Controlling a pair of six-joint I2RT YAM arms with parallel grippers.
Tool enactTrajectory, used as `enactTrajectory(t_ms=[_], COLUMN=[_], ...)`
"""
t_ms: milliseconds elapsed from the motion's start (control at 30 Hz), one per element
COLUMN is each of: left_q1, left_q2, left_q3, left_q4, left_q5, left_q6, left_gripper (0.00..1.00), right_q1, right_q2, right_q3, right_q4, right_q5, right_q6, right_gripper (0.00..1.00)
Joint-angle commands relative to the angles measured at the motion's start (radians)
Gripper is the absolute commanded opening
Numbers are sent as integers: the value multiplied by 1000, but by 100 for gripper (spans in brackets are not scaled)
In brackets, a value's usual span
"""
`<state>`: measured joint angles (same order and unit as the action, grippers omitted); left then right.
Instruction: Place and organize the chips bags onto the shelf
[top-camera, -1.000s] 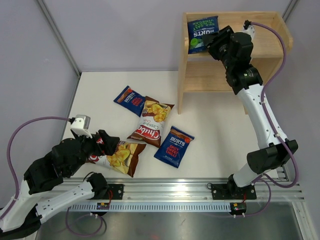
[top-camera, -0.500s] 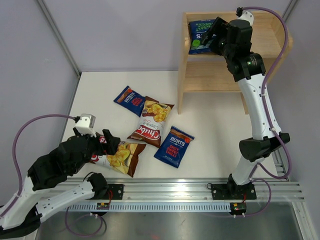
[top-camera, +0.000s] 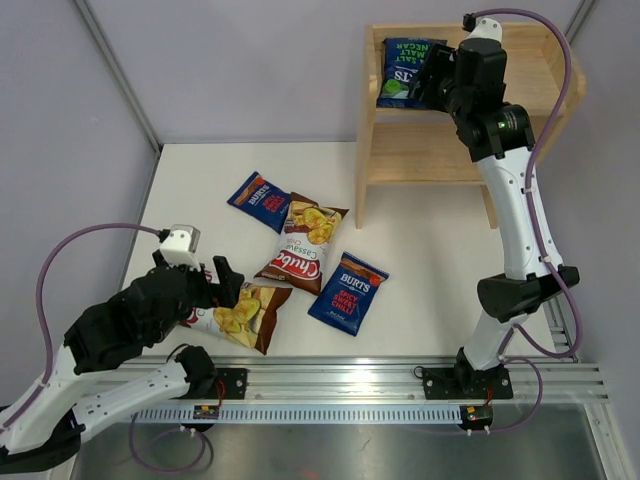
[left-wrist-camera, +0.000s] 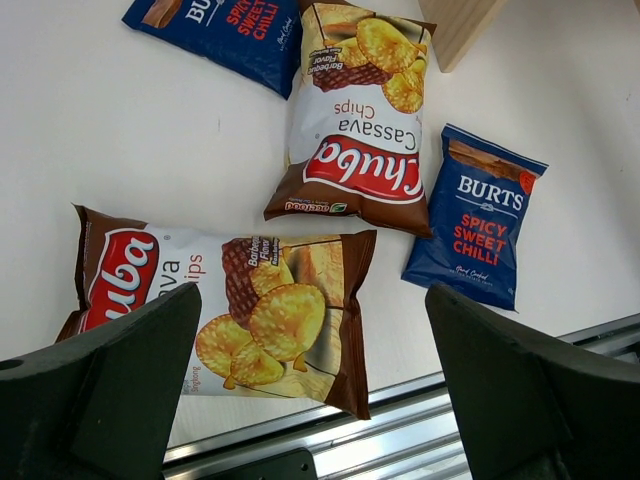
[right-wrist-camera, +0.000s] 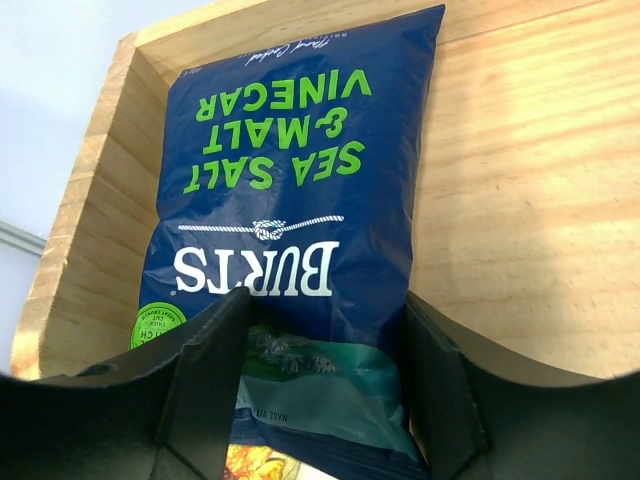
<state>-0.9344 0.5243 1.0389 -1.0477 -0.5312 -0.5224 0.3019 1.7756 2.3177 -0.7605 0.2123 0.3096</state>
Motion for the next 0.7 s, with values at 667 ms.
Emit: enactTrajectory(t_ms=[667], left_q1=[315], left_q2=[328], left_q3=[53], left_q4=[241], left_q5=[94], left_q6=[24], left_gripper=[99], right_q1=[17], right_q2=[16], right_q3=[183], right_q4=[-183], right_q5=[64], right_q6=[-193], right_gripper=[100])
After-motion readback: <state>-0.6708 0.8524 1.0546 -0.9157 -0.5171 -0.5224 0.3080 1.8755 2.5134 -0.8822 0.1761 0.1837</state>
